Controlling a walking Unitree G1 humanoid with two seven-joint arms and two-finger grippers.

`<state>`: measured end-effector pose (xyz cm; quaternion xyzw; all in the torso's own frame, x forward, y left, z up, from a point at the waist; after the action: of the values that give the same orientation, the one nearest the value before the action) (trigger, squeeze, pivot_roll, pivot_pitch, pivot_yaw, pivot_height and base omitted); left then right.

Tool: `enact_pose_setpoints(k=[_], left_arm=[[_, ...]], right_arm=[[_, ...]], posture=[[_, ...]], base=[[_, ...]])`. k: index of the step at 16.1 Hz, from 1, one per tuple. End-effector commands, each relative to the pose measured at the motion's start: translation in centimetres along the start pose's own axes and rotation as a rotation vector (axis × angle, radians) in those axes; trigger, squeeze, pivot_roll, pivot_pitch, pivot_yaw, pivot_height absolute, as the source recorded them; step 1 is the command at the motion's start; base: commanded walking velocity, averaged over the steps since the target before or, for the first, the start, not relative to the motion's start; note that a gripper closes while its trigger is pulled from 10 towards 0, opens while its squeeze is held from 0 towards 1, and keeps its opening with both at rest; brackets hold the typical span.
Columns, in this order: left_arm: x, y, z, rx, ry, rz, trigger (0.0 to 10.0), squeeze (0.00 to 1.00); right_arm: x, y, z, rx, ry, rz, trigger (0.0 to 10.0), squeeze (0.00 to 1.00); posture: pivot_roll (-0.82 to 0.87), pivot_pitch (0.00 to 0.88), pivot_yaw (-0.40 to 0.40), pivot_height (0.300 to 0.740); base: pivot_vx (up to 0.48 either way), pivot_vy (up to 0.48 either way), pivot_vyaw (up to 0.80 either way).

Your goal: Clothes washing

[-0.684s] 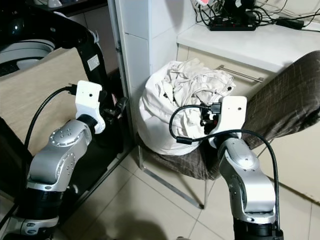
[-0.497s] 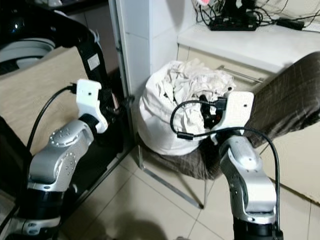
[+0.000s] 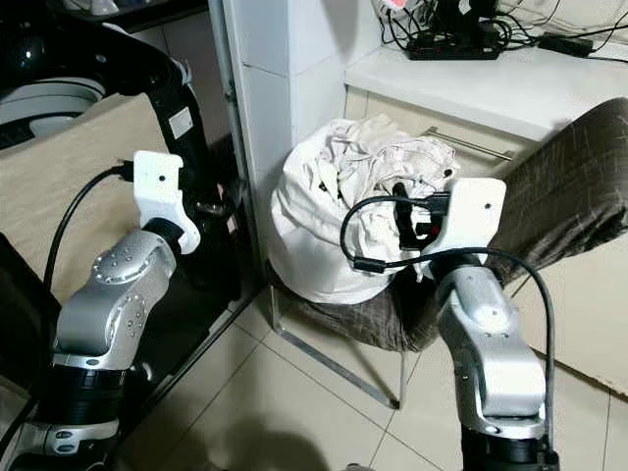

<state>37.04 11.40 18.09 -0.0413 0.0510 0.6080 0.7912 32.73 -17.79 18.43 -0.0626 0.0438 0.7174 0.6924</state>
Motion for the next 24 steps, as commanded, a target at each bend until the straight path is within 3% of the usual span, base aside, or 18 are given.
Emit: enact_pose_setpoints(k=[1, 6, 10, 12, 24], left_arm=[[-0.5, 0.2, 0.7, -0.022, -0.051, -0.025, 10.0, 0.00], [-0.4, 0.5, 0.4, -0.020, -0.096, -0.016, 10.0, 0.00], [-0.2, 0.7, 0.2, -0.012, -0.081, -0.009, 10.0, 0.00], [-0.5, 0.7, 0.2, -0.011, -0.076, -0.018, 10.0, 0.00], [-1.1, 0.5, -0.2, -0.007, -0.053, -0.034, 10.0, 0.00]], right_arm=[[0.2, -0.1, -0.2, 0.005, 0.046, 0.006, 10.0, 0.00], [1.1, -0.2, -0.2, 0.005, 0.091, 0.064, 10.0, 0.00], [1.4, -0.3, 0.0, -0.005, 0.101, 0.088, 10.0, 0.00], [0.7, -0.3, -0.2, 0.004, 0.027, 0.044, 10.0, 0.00], [0.1, 0.1, -0.2, 0.007, 0.030, 0.041, 10.0, 0.00]], posture=[[-0.09, 0.000, 0.025, 0.740], [-0.09, 0.000, 0.009, 0.740], [-0.09, 0.000, 0.005, 0.740], [-0.09, 0.000, 0.005, 0.740], [-0.11, 0.000, 0.009, 0.740]], base=[[0.000, 0.000, 0.00], [0.175, 0.000, 0.48], [0.294, 0.000, 0.80], [0.292, 0.000, 0.00], [0.292, 0.000, -0.24]])
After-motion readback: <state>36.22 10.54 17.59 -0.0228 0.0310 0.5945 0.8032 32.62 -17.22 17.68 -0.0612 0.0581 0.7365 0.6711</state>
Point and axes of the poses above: a point about 5 cm out from each wrist's last joint towards the gripper, its own y axis pointing back from the gripper into the wrist, its own z axis along the axis of the wrist's last joint, x = y × z, the point moved 5 cm from there along -y, pointing out of the wrist towards the gripper, and after that the axes turned 7 degrees about y, right-handed, at the moved point
